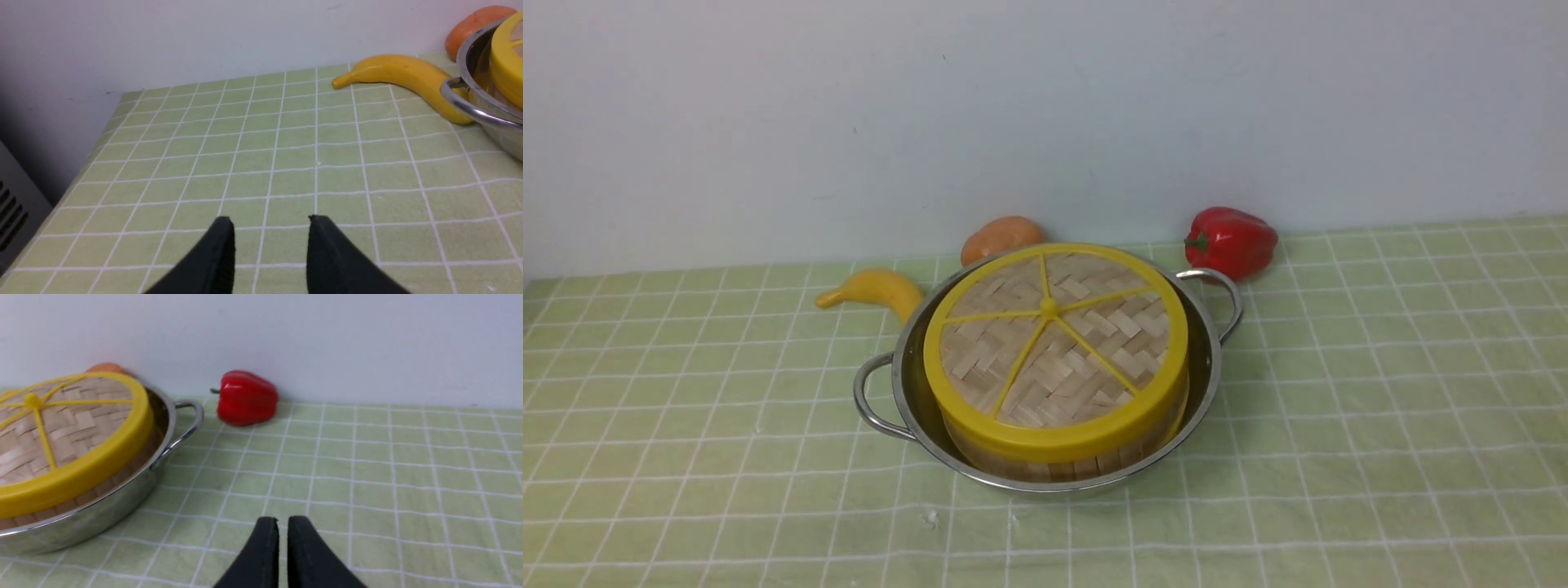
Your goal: Place the steamer in the pot on the green tablecloth, and put the lid on the steamer.
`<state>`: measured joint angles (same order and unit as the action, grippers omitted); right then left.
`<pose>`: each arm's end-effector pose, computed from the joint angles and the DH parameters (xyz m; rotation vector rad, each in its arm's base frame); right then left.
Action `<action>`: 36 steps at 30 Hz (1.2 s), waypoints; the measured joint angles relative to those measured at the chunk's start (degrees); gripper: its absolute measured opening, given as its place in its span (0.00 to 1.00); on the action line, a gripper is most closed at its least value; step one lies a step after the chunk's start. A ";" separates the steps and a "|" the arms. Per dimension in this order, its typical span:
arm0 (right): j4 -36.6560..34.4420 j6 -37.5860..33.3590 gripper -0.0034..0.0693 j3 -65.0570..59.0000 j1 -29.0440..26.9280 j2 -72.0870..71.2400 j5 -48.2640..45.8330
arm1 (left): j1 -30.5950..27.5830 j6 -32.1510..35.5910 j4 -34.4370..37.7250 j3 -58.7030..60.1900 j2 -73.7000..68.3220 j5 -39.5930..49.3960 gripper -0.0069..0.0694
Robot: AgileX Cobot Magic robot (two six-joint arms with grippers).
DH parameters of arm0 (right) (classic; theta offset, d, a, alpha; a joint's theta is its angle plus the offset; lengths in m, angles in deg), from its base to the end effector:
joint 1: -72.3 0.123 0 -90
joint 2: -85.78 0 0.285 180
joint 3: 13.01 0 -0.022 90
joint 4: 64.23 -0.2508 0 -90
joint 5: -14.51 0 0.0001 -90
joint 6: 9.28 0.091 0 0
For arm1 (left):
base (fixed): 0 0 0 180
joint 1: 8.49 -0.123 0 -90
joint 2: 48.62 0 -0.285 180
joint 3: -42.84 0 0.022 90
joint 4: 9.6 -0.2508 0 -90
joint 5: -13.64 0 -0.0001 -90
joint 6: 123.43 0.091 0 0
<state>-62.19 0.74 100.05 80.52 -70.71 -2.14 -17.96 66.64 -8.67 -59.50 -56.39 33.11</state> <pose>0.0759 0.0100 0.2299 0.0045 1.8732 0.1865 0.0531 0.0084 0.1800 -0.0006 1.8366 0.2240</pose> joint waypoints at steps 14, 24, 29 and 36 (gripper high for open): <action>1.09 0.02 0.20 -10.74 -1.52 -15.39 -2.87 | 0.00 0.00 0.00 0.02 0.00 -0.07 0.41; 1.09 0.02 0.25 -10.74 -1.52 -15.39 -2.94 | 0.00 0.00 0.00 0.02 0.00 -0.07 0.41; 1.09 0.02 0.26 -10.74 -1.52 -15.39 -2.94 | 0.00 0.00 0.00 0.02 0.00 -0.07 0.41; 1.09 0.02 0.29 -10.74 -1.52 -15.39 -2.94 | 0.00 0.00 0.00 0.02 0.00 -0.07 0.41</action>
<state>-61.09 0.76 89.30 78.99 -86.10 -5.08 -17.96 66.64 -8.67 -59.48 -56.39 33.04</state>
